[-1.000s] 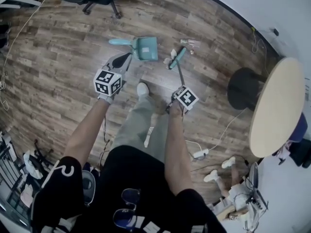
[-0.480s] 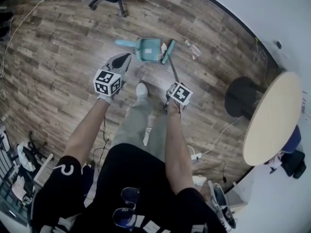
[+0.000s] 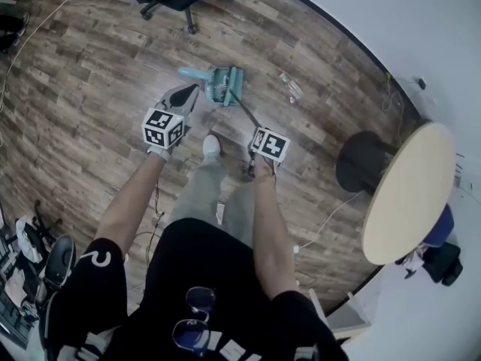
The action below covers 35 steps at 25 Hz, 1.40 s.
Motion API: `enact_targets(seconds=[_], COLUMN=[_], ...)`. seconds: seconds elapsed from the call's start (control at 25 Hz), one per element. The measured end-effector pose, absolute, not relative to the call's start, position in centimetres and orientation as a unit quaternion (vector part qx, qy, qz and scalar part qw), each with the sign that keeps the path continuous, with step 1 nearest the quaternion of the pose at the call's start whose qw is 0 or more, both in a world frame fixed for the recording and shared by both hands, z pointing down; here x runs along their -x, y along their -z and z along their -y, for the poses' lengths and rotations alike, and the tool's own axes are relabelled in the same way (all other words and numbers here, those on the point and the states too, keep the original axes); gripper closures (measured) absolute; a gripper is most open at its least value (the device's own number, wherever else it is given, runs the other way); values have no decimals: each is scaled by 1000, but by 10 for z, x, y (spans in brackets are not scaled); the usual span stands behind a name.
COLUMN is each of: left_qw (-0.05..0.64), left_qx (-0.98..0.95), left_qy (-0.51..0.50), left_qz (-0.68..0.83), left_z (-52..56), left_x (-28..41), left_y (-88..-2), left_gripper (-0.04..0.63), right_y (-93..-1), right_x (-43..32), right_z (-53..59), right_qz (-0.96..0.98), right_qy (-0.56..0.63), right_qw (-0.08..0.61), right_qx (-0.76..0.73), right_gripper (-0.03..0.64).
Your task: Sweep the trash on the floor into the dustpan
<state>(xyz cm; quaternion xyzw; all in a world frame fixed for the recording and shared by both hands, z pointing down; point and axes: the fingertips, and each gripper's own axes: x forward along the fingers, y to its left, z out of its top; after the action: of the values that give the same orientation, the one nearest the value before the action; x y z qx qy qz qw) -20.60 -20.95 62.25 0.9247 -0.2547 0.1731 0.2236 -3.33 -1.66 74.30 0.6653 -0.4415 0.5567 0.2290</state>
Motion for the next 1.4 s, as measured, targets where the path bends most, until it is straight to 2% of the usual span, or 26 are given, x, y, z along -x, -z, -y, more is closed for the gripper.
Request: enact_targets(seconds=[0.2,0.44,0.64,0.92,1.12,1.4], left_qw=[212,196,193,163,145,138], left_qx=[-923,-920,-915,-925,-934,-938], left_qy=[-170,-170,-160,-146,-148,-160], left_qz=[273,292,316,309,291,274], left_z=[209,200,172,165,160,149], left_x=[202,170,96,-20,-85,-133], left_y=[-598,-558,-524,-476,-460,-462], left_gripper=[598,598,598,598,598,598], right_y=[-719,-669,-615,-562,-552,-567], right_x=[18,-42,-138,-262,-321,-369], right_z=[14,14,3,11,3,-26], right_qz=[462,496,533,545,538,514], right_qy=[-546,-508,-457,-430,-428,-443], right_qw=[227,223,226,183,167,160], right_qx=[-661,-668,-675,-696,-707,-717], right_gripper=[532,532,532,532,532,532])
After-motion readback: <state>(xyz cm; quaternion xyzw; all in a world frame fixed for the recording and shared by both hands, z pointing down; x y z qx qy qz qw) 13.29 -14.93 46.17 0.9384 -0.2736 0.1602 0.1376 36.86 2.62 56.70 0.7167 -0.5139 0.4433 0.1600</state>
